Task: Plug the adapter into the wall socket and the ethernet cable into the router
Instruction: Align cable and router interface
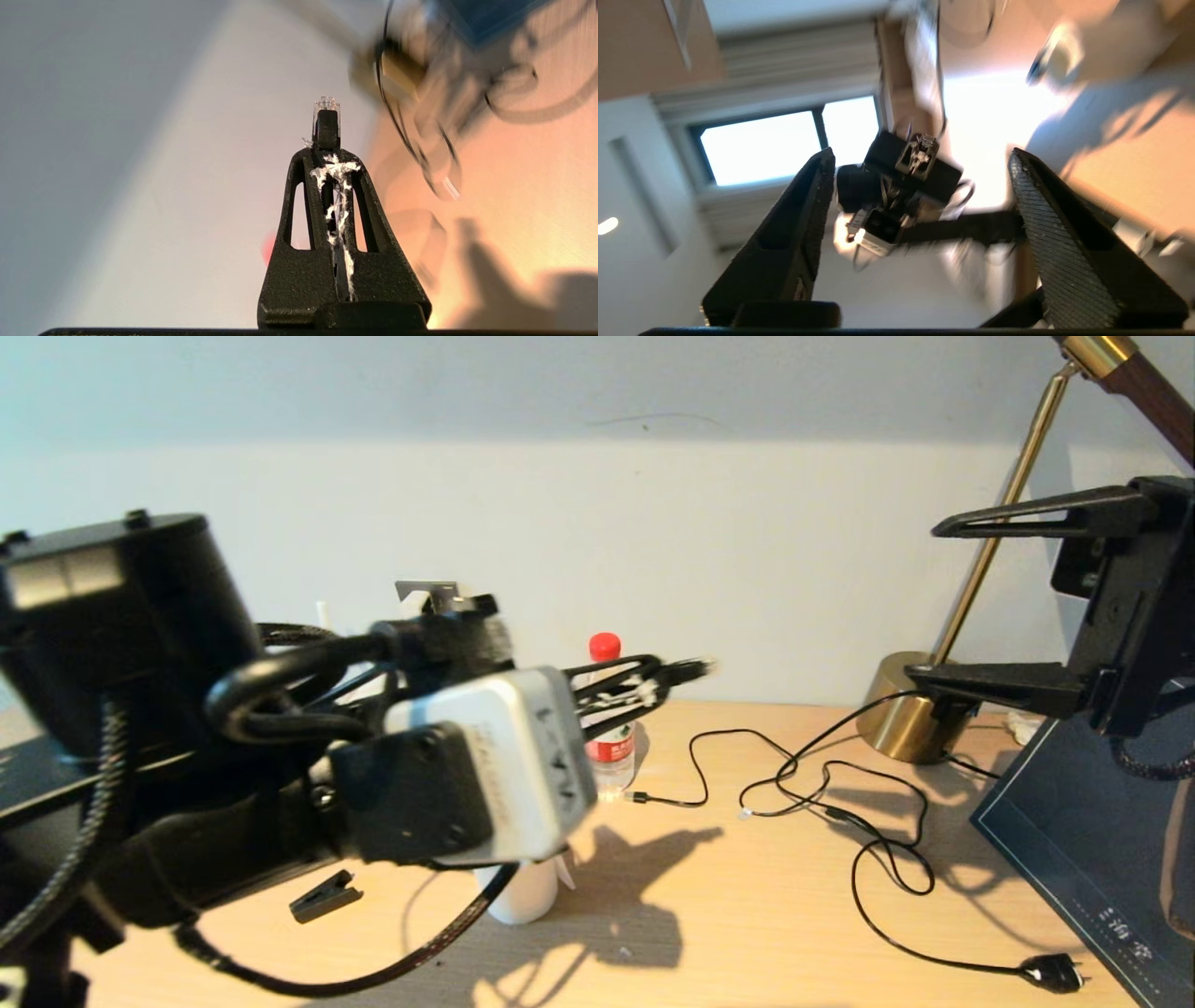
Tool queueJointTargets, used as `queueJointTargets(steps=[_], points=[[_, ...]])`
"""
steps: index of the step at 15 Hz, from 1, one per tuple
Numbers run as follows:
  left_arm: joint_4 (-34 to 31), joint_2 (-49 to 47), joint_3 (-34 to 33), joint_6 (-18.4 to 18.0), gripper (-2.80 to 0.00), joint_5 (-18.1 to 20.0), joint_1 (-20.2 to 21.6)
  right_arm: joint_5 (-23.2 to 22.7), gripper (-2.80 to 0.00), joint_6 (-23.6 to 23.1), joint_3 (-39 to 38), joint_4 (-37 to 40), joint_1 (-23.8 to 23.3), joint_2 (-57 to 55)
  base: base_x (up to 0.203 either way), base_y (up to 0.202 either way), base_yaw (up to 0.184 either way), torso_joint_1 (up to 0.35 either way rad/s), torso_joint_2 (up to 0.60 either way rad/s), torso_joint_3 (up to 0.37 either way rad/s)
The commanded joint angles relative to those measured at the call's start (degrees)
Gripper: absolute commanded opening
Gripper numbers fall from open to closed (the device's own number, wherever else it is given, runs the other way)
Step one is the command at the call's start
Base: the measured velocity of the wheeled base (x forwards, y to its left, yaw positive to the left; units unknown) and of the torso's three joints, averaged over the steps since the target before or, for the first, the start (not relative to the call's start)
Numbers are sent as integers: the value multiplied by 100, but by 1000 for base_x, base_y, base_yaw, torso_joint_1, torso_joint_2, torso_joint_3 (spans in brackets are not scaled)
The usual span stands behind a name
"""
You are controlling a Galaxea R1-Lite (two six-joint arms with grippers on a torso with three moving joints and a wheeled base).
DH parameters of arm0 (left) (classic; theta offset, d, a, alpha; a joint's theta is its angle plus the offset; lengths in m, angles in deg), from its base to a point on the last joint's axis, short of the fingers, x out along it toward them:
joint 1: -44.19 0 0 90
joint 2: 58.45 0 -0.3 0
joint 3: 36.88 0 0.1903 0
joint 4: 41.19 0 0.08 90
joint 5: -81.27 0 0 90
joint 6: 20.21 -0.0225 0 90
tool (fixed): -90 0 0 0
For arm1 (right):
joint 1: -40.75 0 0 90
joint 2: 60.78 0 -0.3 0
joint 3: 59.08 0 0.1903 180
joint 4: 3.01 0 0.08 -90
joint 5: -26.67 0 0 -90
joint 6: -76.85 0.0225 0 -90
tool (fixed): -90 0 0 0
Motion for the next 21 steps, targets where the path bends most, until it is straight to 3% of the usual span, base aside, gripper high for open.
queueJointTargets(steps=[1, 2, 3, 6, 7, 9, 12, 13, 15, 17, 19, 21], points=[[-37, 828, -831, 1819, -280, -234, 964, 333, 0, -919, -175, 153, -685, 687, 0, 0, 0, 0, 0, 0], [-52, 941, -1067, 2722, -280, -225, 1379, 598, -121, -1674, -307, 326, -851, 951, 0, 0, 0, 0, 0, 0], [-64, 994, -1208, 3578, -280, -196, 1706, 1006, -280, -2561, -496, 495, -939, 1146, 0, 0, 0, 0, 0, 0], [-118, 1007, -1266, 5803, -280, -231, 2206, 3505, -280, -5560, -1535, 745, -1033, 1867, 0, 0, 0, 0, 0, 0], [-166, 990, -1283, 6206, -280, -260, 2435, 4047, -280, -6266, -1868, 762, -1044, 2282, 0, 0, 0, 0, 0, 0], [-282, 809, -1367, 6742, -280, -293, 2846, 4689, -280, -7140, -2439, 790, -1057, 3281, 0, 0, 0, 0, 0, 0], [-580, 691, -1524, 7513, -280, -282, 3177, 5565, -280, -7852, -3464, 826, -1088, 4470, 0, 0, 0, 0, 0, 0], [-728, 696, -1563, 7578, -280, -324, 3193, 5949, -280, -8033, -3886, 826, -1095, 4673, 0, 0, 0, 0, 0, 0], [-771, 667, -1712, 7580, -280, -751, 3262, 6225, -280, -8210, -4530, 804, -1098, 5316, 0, 0, 0, 0, 0, 0], [-738, 417, -1858, 7595, -280, -1090, 3311, 5805, -280, -8332, -5096, 798, -1096, 6170, 0, 0, 0, 0, 0, 0], [-721, 156, -1935, 7597, -280, -1133, 3341, 5356, -280, -8391, -5680, 792, -1082, 6864, 0, 0, 0, 0, 0, 0], [-711, -72, -1924, 7557, -280, -1152, 3343, 5207, -280, -8452, -6111, 788, -1061, 7478, 0, 0, 0, 0, 0, 0]])
